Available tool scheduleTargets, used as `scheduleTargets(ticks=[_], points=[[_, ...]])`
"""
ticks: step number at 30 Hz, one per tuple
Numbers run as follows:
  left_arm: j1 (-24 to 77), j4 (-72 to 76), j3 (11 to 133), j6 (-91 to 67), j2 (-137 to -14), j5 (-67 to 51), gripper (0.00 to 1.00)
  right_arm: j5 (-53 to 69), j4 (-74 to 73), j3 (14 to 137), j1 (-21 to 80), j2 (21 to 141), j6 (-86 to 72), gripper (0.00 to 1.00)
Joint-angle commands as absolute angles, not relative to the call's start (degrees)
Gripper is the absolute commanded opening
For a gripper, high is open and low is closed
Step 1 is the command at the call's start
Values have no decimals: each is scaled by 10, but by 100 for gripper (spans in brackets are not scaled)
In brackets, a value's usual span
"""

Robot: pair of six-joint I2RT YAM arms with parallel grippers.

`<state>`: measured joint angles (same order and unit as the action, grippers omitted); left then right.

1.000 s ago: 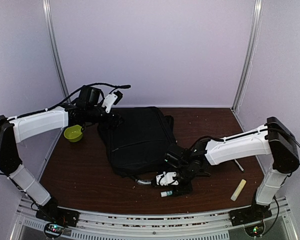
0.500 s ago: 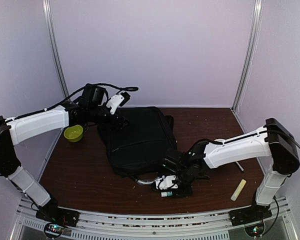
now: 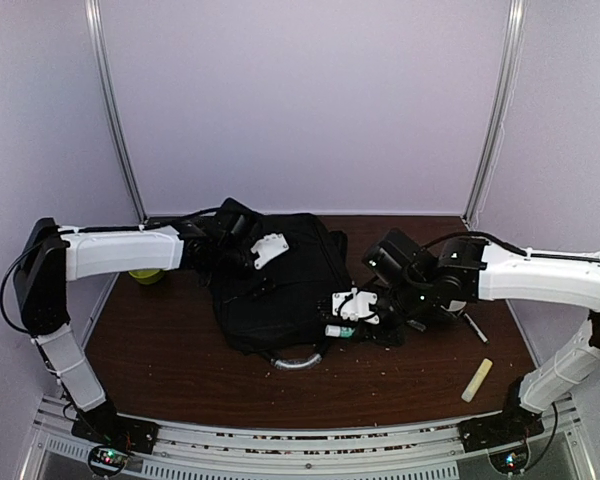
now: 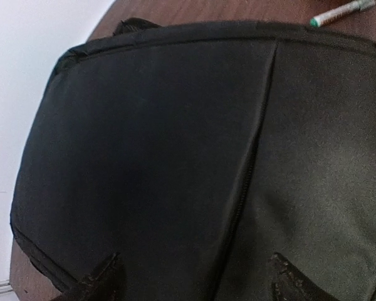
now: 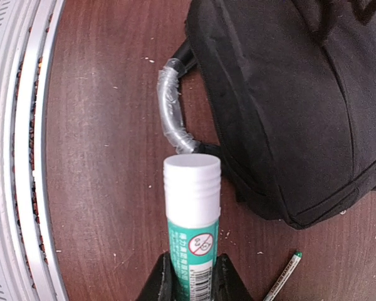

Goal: Pack the student bag
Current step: Open the second largest pocket of the student bag.

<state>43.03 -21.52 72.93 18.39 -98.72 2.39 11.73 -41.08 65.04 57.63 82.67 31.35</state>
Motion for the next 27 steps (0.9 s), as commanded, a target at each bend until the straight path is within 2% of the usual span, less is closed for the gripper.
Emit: scheduleTargets(ticks=[1, 8, 13, 17, 22, 27], points=[[455, -223, 772, 200, -1036, 144, 77, 128, -412, 664, 547, 811, 307, 4], [468, -225, 785, 217, -1075, 189, 74, 130, -392, 637, 536, 787, 297, 4], [472, -213, 790, 219, -1089, 256, 65, 126, -382, 637, 537, 783, 292, 4], [472, -206, 796, 227, -1094, 275, 49, 120, -382, 649, 537, 790, 292, 4], [472, -217, 812, 220, -1083, 239, 19, 95, -382, 678, 538, 807, 302, 5], [469, -232, 829, 182, -1050, 161, 4, 11, -360, 716, 551, 832, 349, 4]])
